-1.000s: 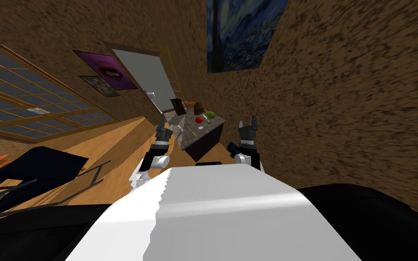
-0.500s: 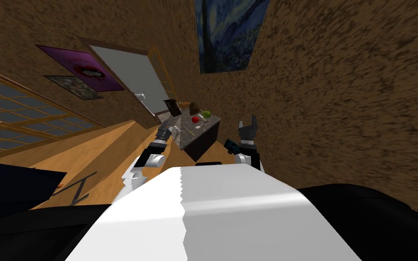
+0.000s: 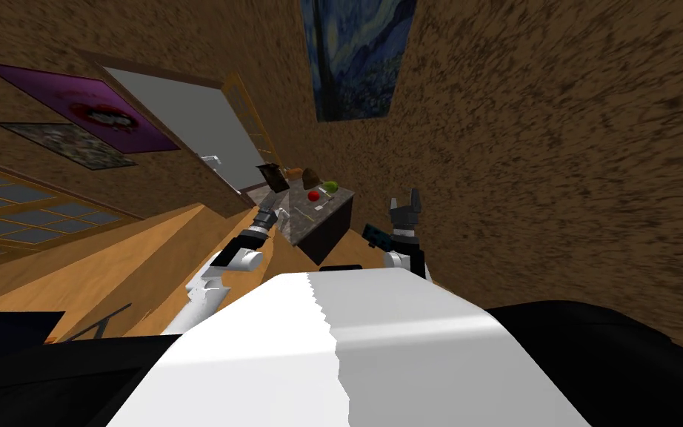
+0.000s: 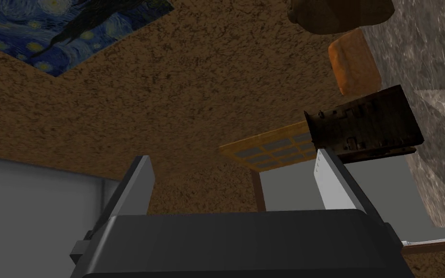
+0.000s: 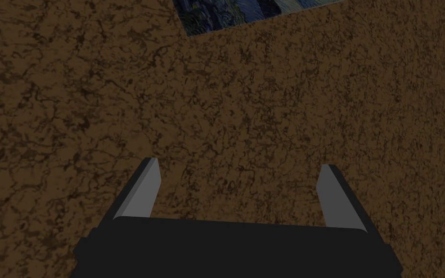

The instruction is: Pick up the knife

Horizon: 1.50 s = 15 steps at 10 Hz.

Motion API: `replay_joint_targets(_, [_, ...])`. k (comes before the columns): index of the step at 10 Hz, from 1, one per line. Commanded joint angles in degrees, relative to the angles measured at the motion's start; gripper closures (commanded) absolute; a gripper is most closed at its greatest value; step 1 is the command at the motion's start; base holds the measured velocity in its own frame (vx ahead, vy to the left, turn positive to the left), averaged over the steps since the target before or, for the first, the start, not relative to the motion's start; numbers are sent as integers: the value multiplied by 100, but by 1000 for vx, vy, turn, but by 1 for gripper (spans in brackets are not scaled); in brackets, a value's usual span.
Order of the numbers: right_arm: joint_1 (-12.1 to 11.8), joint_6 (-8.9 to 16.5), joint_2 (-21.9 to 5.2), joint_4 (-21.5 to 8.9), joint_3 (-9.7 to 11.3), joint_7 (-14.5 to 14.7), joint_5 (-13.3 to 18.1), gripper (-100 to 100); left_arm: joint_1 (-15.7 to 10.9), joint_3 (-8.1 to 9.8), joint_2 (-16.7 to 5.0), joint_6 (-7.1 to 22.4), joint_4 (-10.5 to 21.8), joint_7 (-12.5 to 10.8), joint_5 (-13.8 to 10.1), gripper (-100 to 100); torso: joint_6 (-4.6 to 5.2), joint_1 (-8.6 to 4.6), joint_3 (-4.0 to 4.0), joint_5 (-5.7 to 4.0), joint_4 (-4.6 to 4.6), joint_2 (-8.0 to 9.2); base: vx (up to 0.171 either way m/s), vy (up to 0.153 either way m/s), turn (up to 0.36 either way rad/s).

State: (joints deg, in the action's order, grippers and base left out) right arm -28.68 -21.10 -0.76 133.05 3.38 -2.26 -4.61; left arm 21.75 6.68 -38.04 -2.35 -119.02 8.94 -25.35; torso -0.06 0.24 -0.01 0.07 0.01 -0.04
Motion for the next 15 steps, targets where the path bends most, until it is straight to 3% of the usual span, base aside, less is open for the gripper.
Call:
replay_joint_targets(1, [0, 0, 0, 0, 0, 0, 0, 0, -55, 77, -286, 286, 139, 130, -210, -100, 0, 0, 0, 0, 0, 0, -41, 13, -291])
replay_joint_targets(2, [2, 0, 0, 0, 1, 0, 0, 0, -55, 77, -298, 413, 139, 130, -210, -100, 7, -1, 1, -1, 0, 3, -47, 25, -159])
replay_joint_targets(3, [0, 0, 0, 0, 0, 0, 0, 0, -108, 147, -562, 585, 271, 251, -415, -100, 1, 1, 2, 0, 1, 4, -55, 24, -271])
replay_joint_targets(4, [1, 0, 0, 0, 1, 0, 0, 0, -108, 147, -565, 771, 271, 251, -415, -100, 6, 2, 3, 0, 1, 7, -40, 21, -152])
replay_joint_targets(5, [0, 0, 0, 0, 0, 0, 0, 0, -162, 212, -793, 952, 403, 369, -621, -100, 0, 1, 2, 0, 1, 4, -36, 16, -278])
replay_joint_targets(7, [0, 0, 0, 0, 0, 0, 0, 0, -162, 212, -818, 1202, 403, 369, -621, -100, -1, 1, -1, 0, 0, -2, -19, 13, -47])
replay_joint_targets(8, [-1, 0, 0, 0, 0, 0, 0, 0, -214, 270, -1054, 1440, 534, 480, -825, -100, -3, -3, -3, 0, -1, -6, -16, 2, -259])
replay_joint_targets(9, [1, 0, 0, 0, 1, 0, 0, 0, -214, 270, -1058, 1580, 534, 480, -825, -100, 6, -4, -5, -2, -2, -7, -20, 13, -169])
replay_joint_targets(10, [0, 0, 0, 0, 0, 0, 0, 0, -266, 321, -1279, 1764, 663, 586, -1027, -100, 0, -2, -4, -1, -2, -7, -18, 13, -223])
replay_joint_targets(11, [0, 0, 0, 0, 0, 0, 0, 0, -266, 321, -1282, 1985, 663, 586, -1027, -100, 4, -1, -5, -1, -2, -9, -12, 15, -113])
replay_joint_targets(12, [-1, 0, 0, 0, 0, 0, 0, 0, -317, 365, -1491, 2181, 790, 684, -1225, -100, -2, -1, -5, 0, -2, -9, -7, 8, -193])
replay_joint_targets(14, [-1, 0, 0, 0, 0, 0, 0, 0, -317, 365, -1491, 2426, 790, 684, -1225, -100, -2, -2, -7, 0, -3, -12, -2, 8, -55])
replay_joint_targets(15, [-1, 0, 0, 0, 0, 0, 0, 0, -365, 401, -1684, 2621, 914, 775, -1419, -100, -3, -4, -8, 0, -3, -13, 7, 2, -226])
